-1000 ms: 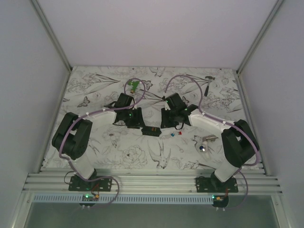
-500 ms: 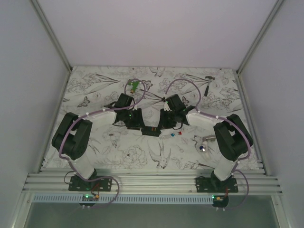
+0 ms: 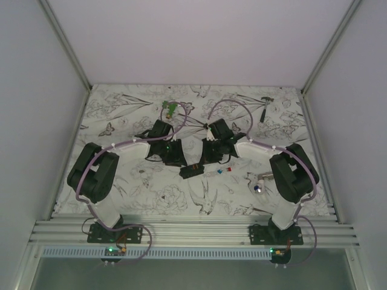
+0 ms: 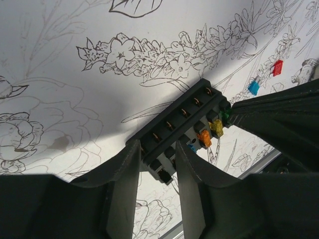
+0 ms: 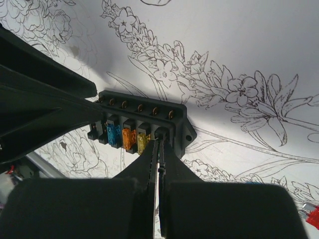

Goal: Snap on the fuse box
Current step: Install the fuse at the fuse box base.

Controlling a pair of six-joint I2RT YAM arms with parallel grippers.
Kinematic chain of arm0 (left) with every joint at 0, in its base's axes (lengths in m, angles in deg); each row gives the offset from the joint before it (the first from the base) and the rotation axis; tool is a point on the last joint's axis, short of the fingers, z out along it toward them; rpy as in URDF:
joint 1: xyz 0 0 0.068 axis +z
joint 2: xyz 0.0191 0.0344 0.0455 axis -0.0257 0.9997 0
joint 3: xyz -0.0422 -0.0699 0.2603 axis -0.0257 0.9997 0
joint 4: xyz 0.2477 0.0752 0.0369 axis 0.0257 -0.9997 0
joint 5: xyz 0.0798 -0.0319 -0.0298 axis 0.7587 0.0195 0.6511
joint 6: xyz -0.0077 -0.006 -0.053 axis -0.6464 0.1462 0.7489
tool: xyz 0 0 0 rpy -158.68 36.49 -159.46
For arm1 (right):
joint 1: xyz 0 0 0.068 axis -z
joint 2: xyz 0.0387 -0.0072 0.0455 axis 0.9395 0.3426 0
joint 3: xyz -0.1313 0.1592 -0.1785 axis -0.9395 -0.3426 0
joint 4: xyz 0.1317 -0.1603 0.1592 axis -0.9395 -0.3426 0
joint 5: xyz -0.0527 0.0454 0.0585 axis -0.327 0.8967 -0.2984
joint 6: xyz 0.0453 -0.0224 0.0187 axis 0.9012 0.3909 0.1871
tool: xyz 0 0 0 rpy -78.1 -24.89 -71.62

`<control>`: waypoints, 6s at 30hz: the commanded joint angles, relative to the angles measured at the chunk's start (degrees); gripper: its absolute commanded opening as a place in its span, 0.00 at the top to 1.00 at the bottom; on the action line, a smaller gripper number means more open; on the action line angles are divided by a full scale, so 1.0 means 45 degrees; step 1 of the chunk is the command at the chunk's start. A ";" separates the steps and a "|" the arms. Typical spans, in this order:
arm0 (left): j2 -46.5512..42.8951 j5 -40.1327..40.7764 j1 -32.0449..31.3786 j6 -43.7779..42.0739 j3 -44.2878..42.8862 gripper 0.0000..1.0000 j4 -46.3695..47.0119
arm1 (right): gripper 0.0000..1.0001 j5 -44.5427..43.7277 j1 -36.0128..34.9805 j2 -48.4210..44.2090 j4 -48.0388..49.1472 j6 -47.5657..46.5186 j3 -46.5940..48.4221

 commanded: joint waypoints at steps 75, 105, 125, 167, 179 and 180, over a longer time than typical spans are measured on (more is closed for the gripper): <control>0.0470 -0.0535 -0.0589 0.0766 -0.0595 0.60 -0.0505 | 0.75 0.1080 0.0327 -0.0329 0.6368 0.5270 -0.3260; 0.0037 -0.0030 -0.0352 0.1241 -0.0338 0.62 -0.0220 | 0.66 0.1803 0.0309 -0.0415 0.7193 0.5244 -0.3677; 0.0533 -0.0073 -0.0509 0.1342 -0.0439 0.66 -0.0049 | 0.73 0.2032 0.0273 0.0444 0.7794 0.5620 -0.3601; 0.1649 0.0496 -0.0877 0.1527 0.0408 0.81 0.0079 | 0.99 -0.1491 -0.1837 0.1909 -0.0338 0.0730 -0.3343; 0.1665 0.0600 -0.0902 0.1502 0.0552 0.83 0.0066 | 0.98 -0.2342 -0.2398 0.1802 -0.1217 0.0457 -0.3705; 0.1586 0.0664 -0.0902 0.1462 0.0548 0.83 0.0062 | 0.98 -0.2423 -0.2394 0.1625 -0.1194 0.0504 -0.3522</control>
